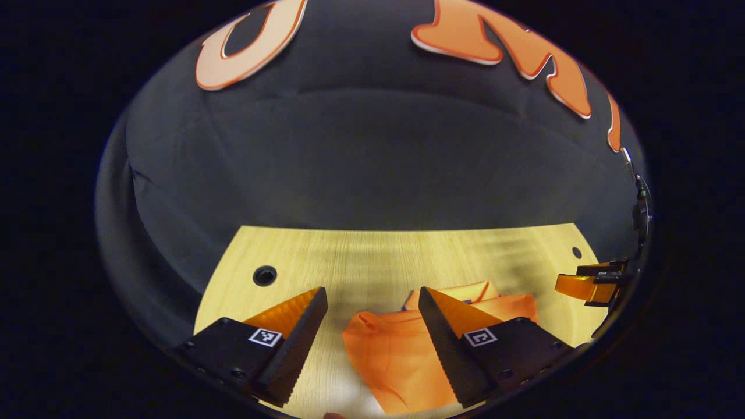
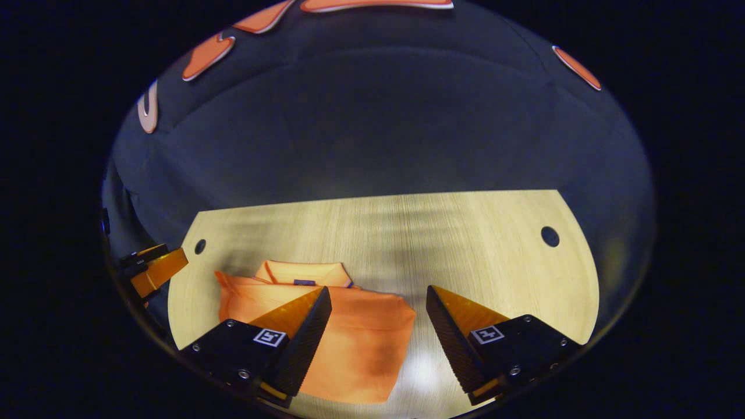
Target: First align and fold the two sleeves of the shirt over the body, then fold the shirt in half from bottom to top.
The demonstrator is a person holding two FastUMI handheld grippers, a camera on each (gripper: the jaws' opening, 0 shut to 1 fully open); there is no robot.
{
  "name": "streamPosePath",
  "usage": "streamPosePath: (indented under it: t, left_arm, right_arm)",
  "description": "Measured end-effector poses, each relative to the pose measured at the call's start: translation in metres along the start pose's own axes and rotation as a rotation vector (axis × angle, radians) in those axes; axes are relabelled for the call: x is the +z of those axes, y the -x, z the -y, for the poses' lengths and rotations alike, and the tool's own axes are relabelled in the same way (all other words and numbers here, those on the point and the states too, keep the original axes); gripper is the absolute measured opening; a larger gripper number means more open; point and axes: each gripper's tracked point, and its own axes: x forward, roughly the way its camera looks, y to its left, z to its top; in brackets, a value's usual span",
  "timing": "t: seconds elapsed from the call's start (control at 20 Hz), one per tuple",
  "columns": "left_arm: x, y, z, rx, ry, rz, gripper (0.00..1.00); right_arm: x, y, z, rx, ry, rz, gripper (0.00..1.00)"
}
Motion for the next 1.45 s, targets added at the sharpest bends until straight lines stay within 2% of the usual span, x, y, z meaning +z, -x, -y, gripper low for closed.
streamPosePath:
  t: [0.4,0.5,0.6,0.9,1.1,1.4,1.45]
  left_arm:
    - [0.076,0.155,0.021,-0.026,-0.014,0.263,0.97]
    - [0.078,0.189,0.022,-0.030,0.003,0.297,0.97]
    - [0.081,0.229,0.027,-0.029,0.027,0.347,0.97]
    - [0.070,0.322,0.016,0.037,0.069,0.478,0.97]
    - [0.047,0.346,0.014,0.071,0.089,0.495,0.98]
    - [0.036,0.370,0.011,0.060,0.071,0.506,0.98]
    - [0.034,0.374,0.010,0.059,0.063,0.508,0.98]
  right_arm:
    - [0.045,0.145,-0.014,0.029,0.038,0.262,0.99]
    - [0.044,0.180,-0.015,0.026,0.052,0.306,0.99]
    - [0.044,0.215,-0.023,0.057,0.050,0.361,0.99]
    - [0.038,0.299,-0.029,0.109,0.054,0.546,0.99]
    - [0.026,0.320,-0.032,0.161,0.056,0.614,0.98]
    - [0.011,0.324,-0.033,0.128,0.028,0.606,1.00]
    - [0.005,0.326,-0.032,0.117,0.014,0.603,0.98]
